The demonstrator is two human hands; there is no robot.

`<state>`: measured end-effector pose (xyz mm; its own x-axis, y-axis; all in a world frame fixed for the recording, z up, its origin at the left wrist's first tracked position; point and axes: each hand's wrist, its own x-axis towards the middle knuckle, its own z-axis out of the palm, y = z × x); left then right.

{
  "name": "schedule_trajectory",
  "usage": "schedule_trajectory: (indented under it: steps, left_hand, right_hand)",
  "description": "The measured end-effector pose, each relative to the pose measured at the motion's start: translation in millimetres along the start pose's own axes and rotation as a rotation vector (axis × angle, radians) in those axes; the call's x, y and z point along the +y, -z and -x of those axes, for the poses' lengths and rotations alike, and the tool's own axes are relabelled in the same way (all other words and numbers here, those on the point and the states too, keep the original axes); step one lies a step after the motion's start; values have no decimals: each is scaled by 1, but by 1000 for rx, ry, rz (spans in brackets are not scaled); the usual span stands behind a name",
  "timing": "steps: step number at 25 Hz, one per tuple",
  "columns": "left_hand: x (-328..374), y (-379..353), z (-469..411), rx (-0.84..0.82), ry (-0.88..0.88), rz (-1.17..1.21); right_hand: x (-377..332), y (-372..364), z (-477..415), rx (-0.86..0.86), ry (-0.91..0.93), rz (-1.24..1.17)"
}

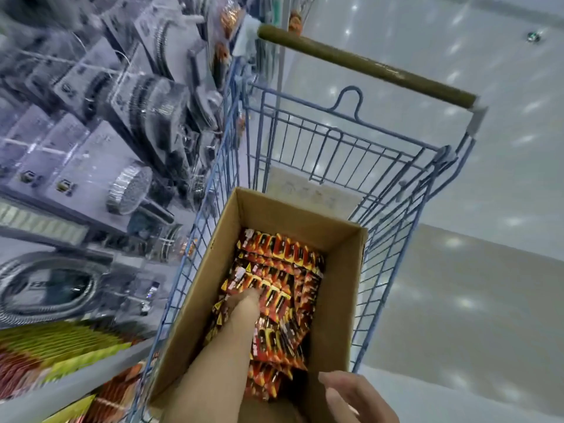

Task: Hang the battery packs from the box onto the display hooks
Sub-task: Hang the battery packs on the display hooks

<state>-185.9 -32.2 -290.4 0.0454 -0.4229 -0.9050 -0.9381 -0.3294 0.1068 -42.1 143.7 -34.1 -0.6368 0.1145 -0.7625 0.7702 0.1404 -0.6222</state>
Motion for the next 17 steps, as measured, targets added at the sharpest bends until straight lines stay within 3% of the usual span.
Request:
schedule_trajectory:
  steps: [9,13,17]
  left_hand:
    - [-10,-4,29,36,-193,327]
    - [-20,55,89,-144,-291,381]
    - [-38,120,151,-357,-221,410]
  right_hand:
    - [-21,16,-29,36,-78,-66]
    - [-44,-15,-82,59,-200,-351]
    - [-63,-55,-198,76,-397,-572]
